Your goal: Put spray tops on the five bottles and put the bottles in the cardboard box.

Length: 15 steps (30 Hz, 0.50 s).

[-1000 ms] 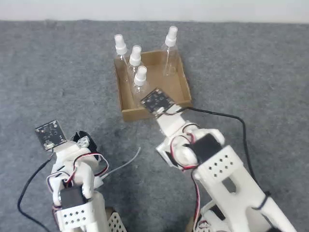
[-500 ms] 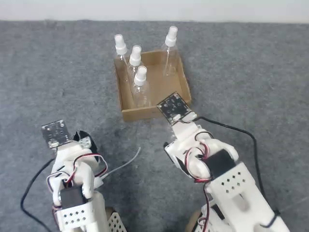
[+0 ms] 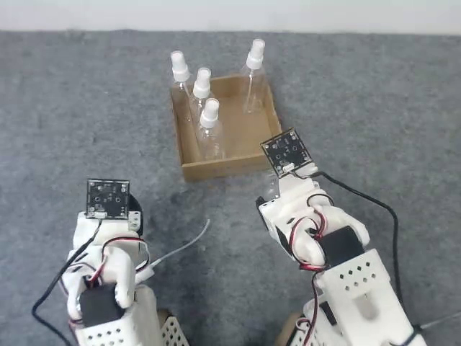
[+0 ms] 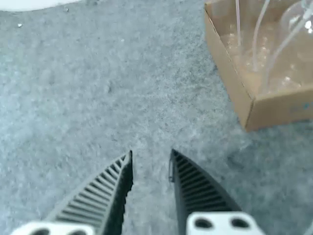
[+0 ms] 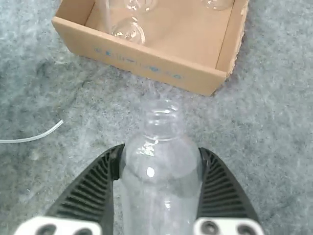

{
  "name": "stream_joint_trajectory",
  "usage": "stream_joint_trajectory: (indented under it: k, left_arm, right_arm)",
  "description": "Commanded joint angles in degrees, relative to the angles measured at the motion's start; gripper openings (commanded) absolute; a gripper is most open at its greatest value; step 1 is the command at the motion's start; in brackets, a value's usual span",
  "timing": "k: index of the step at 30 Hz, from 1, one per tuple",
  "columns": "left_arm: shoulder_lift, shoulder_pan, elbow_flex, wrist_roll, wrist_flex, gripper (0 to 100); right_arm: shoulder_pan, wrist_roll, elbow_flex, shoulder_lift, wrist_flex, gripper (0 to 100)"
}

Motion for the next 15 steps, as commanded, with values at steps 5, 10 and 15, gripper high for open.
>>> stream_joint_trajectory:
  k: [5, 10, 15]
  left_arm:
    - [-0.7, 0.26, -3.91, -5.19, 1.14, 18]
    - [-0.7, 3.25, -3.91, -11.69, 3.87, 19]
    - [-0.7, 6.95, -3.65, -13.71, 4.66, 19]
  right_arm:
    - [0.84, -0.62, 1.85, -1.36, -5.41, 8.2]
    - [0.92, -0.62, 2.46, -1.36, -6.29, 8.2]
    - [2.59, -0.62, 2.81, -1.36, -6.73, 8.2]
